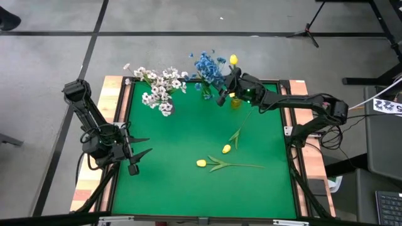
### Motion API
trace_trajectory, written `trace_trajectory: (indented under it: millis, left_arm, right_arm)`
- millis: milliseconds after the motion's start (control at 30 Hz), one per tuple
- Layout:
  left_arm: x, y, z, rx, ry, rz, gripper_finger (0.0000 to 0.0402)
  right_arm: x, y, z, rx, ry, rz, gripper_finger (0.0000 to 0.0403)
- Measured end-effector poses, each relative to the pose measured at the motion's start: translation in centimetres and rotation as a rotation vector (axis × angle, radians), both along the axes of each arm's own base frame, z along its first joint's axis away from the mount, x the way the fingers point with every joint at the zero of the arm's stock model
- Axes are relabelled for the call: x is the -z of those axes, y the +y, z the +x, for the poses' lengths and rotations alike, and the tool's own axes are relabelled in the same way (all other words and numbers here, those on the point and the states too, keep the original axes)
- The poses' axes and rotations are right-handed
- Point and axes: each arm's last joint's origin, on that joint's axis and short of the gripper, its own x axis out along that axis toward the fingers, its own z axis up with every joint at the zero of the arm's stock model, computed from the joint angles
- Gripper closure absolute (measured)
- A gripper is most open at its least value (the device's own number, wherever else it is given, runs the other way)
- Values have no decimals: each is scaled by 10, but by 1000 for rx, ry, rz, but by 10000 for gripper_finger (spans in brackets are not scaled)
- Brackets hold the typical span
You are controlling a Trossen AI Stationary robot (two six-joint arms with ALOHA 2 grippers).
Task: Sort flowers into vase by color
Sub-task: Put the top yellow flower into the yellow vase
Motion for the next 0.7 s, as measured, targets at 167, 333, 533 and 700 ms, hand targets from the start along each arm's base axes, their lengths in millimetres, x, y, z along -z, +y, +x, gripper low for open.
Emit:
trace_trajectory:
  millis: [167, 333, 533, 700]
  left_arm:
    - [0, 0, 0, 0, -1, -2, 219]
    - [0, 0, 0, 0, -2, -4, 219]
    - [0, 0, 0, 0, -2, -4, 219]
    - [0, 0, 0, 1, -6, -16, 219]
  right_arm:
    - [-10, 5, -11, -2, 35, -3, 189]
    - [-17, 11, -25, -4, 96, 21, 183]
    - [-27, 18, -43, -4, 136, 45, 183]
    - [-36, 31, -58, -18, 165, 60, 183]
